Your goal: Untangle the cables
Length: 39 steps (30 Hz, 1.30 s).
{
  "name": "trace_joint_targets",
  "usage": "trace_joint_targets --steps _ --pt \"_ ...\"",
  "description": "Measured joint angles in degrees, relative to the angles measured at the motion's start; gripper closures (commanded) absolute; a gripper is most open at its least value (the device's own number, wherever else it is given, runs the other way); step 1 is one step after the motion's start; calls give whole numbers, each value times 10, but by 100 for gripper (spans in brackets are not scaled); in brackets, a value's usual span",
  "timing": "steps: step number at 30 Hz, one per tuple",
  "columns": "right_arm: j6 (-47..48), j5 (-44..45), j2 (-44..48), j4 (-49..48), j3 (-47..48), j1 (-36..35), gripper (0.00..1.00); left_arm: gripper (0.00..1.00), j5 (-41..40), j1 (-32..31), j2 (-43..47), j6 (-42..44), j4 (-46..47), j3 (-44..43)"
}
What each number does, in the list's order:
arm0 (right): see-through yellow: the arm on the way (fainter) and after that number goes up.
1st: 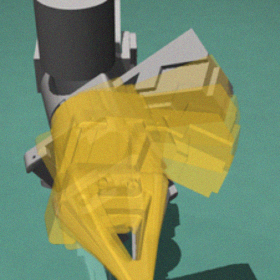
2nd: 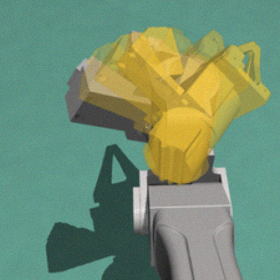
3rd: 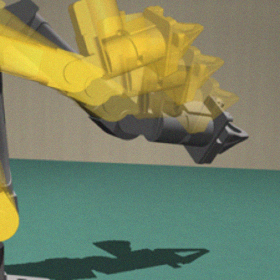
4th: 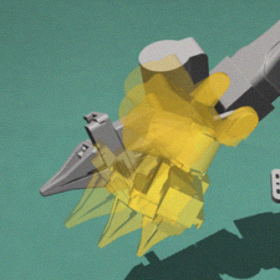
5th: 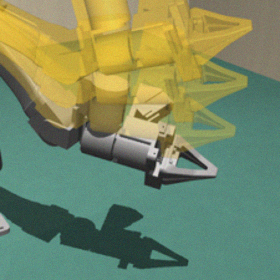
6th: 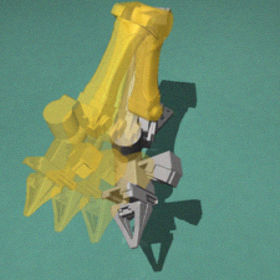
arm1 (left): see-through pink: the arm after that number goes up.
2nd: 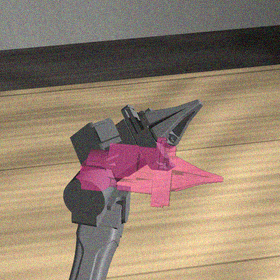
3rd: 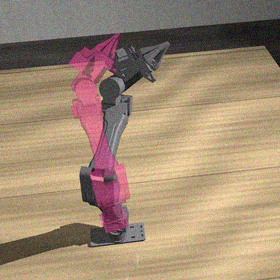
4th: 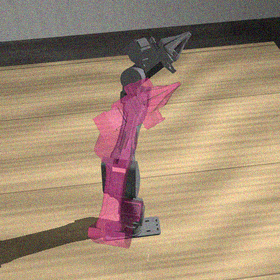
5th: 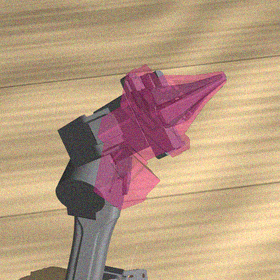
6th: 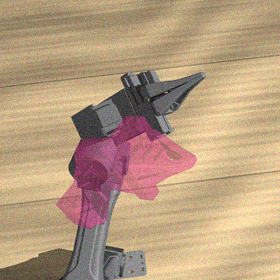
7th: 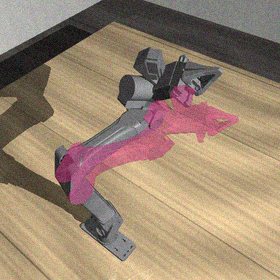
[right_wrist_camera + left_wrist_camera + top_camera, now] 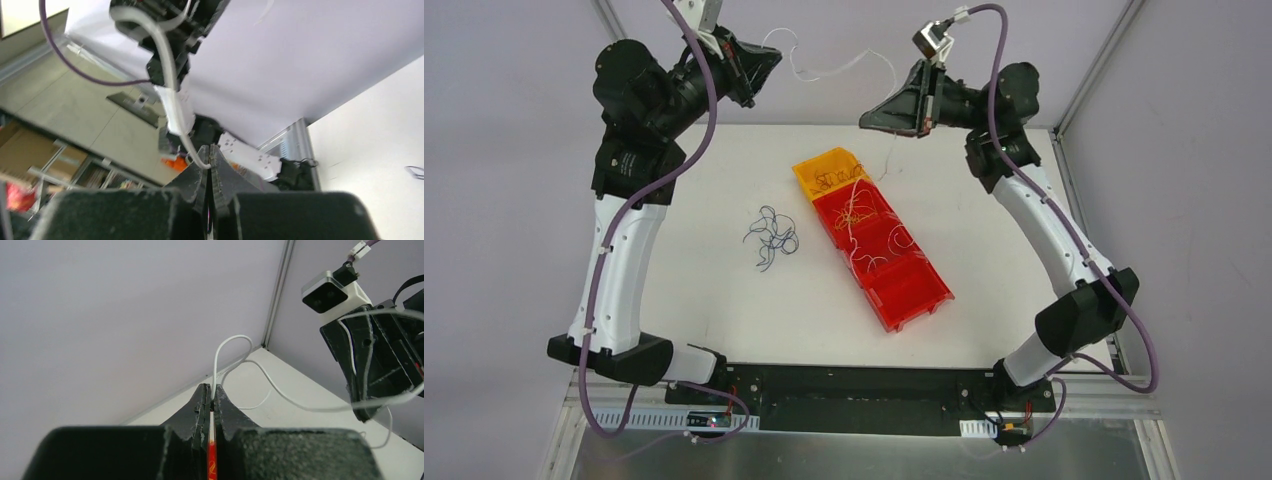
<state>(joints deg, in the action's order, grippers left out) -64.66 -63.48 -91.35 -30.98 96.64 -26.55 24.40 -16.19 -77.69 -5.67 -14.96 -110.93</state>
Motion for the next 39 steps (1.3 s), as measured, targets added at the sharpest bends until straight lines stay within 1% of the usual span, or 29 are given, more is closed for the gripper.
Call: trace_joint_targets --steps 3,6,12,15,17,25,36,39 --pt "30 0 -6 54 32 47 100 100 10 0 -27 -3 2 -43" --pt "44 7 -19 73 90 84 100 100 16 0 -39 -6 8 -59" --pt "61 7 -21 83 140 116 100 100 33 0 -37 -12 12 -39" --pt "63 9 -19 77 137 128 100 100 41 0 -36 -13 12 -13" --pt "63 11 -15 72 113 130 100 100 46 0 -37 -15 9 -1" --pt "64 17 -13 62 -62 121 100 100 70 0 -38 -32 15 34" --pt "96 26 -14 25 -206 93 100 100 102 0 -28 -40 24 176" --pt "103 32 -16 13 -265 92 100 100 111 -4 -18 -40 25 212"
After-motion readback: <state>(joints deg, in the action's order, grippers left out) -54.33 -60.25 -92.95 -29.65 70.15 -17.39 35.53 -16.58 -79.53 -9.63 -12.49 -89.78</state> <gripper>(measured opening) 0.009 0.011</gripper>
